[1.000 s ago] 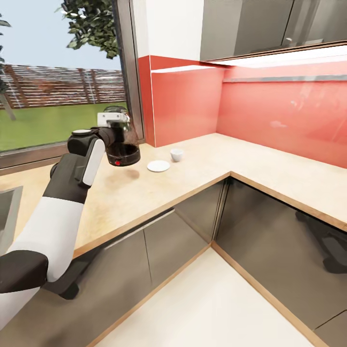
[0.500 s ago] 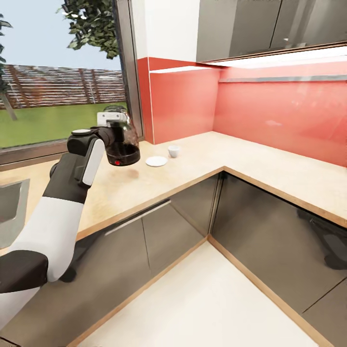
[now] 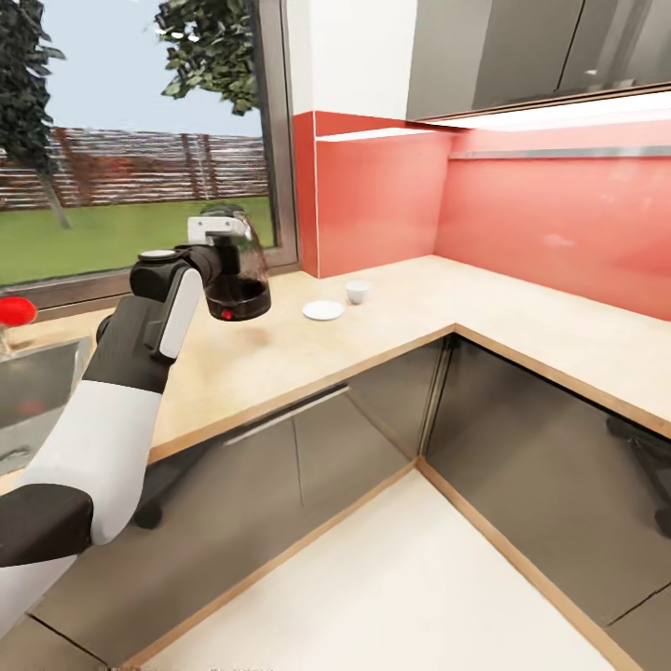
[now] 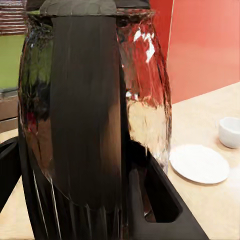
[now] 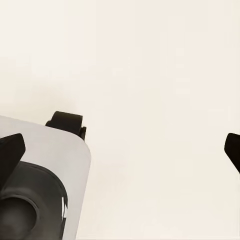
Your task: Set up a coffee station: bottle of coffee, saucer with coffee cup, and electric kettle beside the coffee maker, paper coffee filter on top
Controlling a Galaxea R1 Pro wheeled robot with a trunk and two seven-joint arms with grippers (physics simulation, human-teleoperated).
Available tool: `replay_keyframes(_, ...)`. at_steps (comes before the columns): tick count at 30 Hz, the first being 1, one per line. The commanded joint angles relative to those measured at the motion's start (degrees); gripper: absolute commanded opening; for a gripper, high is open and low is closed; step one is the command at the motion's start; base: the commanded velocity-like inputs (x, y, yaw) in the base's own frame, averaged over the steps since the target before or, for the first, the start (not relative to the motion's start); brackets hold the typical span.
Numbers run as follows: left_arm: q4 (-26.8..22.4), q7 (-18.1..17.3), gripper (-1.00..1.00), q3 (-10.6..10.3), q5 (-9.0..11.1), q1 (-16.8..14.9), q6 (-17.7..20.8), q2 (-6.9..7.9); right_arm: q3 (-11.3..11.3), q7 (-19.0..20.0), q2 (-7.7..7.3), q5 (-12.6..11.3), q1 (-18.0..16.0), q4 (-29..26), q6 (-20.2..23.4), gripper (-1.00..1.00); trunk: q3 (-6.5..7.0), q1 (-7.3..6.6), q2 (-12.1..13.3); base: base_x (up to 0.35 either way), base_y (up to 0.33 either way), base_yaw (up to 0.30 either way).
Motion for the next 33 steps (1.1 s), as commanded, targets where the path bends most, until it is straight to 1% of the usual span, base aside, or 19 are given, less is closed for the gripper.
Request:
replay_keyframes(1,-0.07,0.56,-1.0,-0.17,0.38,-0.08,0.19,0.06,0.24,-0.03,-0.03,0.29,-0.04,0.03,-0.14,1.0,-0.05,-0.01,-0.03,-0.008,-0.002,0.269)
replay_keyframes(9,-0.15,0.56,-1.0,-0.17,0.38,-0.03,0.19,0.06,0.23,-0.03,-0.03,0.29,-0.03,0.0,-0.14,1.0,-0.05,-0.01,-0.03,-0.149,-0.115,0.247)
replay_keyframes(17,-0.24,0.56,-1.0,-0.17,0.38,-0.02,0.24,0.06,0.23,-0.03,-0.03,0.29,-0.04,0.01,-0.14,1.0,-0.05,-0.01,-0.03,-0.236,-0.197,0.058)
replay_keyframes(18,-2.34,0.56,-1.0,-0.12,0.35,-0.01,0.3,0.12,0.23,-0.03,-0.03,0.3,-0.04,-0.01,-0.14,1.0,-0.05,-0.01,-0.03,-0.123,-0.105,0.006)
replay_keyframes(20,-3.46,0.56,-1.0,-0.12,0.36,-0.01,0.38,0.13,0.23,-0.03,-0.03,0.3,-0.04,-0.01,-0.14,1.0,-0.05,-0.01,-0.03,-0.089,-0.075,0.004)
replay_keyframes(22,-5.45,0.58,-1.0,-0.14,0.42,-0.01,1.53,0.12,0.23,-0.03,-0.03,0.3,-0.05,0.0,-0.14,1.0,-0.05,-0.01,-0.03,-0.045,-0.039,0.002)
replay_keyframes(24,-8.49,0.62,-1.0,-0.16,0.4,-0.01,4.85,0.14,0.23,-0.03,-0.03,0.29,-0.05,0.0,-0.14,1.0,-0.05,-0.01,-0.03,-0.021,-0.018,0.001)
replay_keyframes(25,-10.93,0.66,-1.0,-0.16,0.35,-0.01,6.98,0.15,0.23,-0.03,-0.03,0.29,-0.05,-0.03,-0.14,1.0,-0.05,-0.01,-0.03,-0.008,-0.007,0.0)
replay_keyframes(28,-16.16,0.72,-1.0,-0.17,0.34,0.43,9.1,0.15,0.23,-0.03,-0.03,0.29,-0.04,-0.01,-0.14,1.0,-0.05,-0.01,-0.03,-0.003,-0.003,0.0)
replay_keyframes(30,-17.42,0.73,-1.0,-0.21,0.36,0.73,9.34,0.15,0.23,-0.03,-0.03,0.29,-0.03,0.01,-0.14,1.0,-0.05,-0.01,-0.03,0.0,0.0,0.0)
replay_keyframes(31,-18.55,0.75,-1.0,-0.23,0.37,1.36,10.25,0.13,0.23,-0.03,-0.03,0.29,-0.02,0.02,-0.14,1.0,-0.05,-0.01,-0.03,0.0,0.0,0.0)
replay_keyframes(32,-20.42,0.84,-1.0,-0.28,0.35,2.8,12.52,0.13,0.23,-0.03,-0.03,0.3,-0.03,0.01,-0.14,1.0,-0.05,-0.01,-0.03,0.0,0.0,0.0)
replay_keyframes(33,-20.66,0.86,-1.0,-0.29,0.34,3.05,12.74,0.13,0.23,-0.03,-0.03,0.3,-0.04,0.02,-0.14,1.0,-0.05,-0.01,-0.03,0.0,0.0,0.0)
